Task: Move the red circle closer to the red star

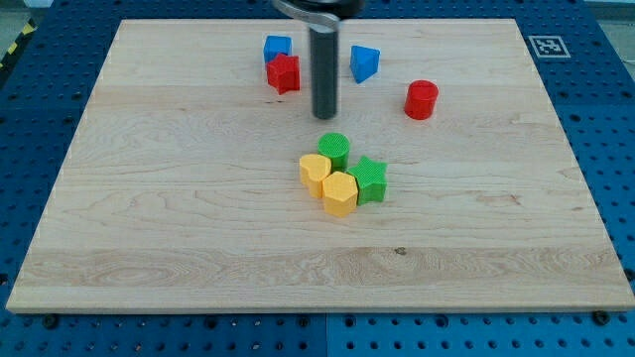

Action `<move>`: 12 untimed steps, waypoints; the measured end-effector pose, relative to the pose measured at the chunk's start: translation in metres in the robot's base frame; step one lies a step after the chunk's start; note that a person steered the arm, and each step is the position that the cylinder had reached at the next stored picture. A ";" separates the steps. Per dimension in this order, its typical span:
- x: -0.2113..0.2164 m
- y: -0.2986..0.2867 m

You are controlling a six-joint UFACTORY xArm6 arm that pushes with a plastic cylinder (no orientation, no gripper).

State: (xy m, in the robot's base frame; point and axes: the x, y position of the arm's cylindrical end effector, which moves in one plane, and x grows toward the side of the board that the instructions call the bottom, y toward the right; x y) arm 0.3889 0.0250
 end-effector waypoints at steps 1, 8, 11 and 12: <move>0.017 0.063; 0.002 0.148; -0.006 0.096; -0.006 0.101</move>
State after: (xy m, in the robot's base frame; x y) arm 0.3825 0.1256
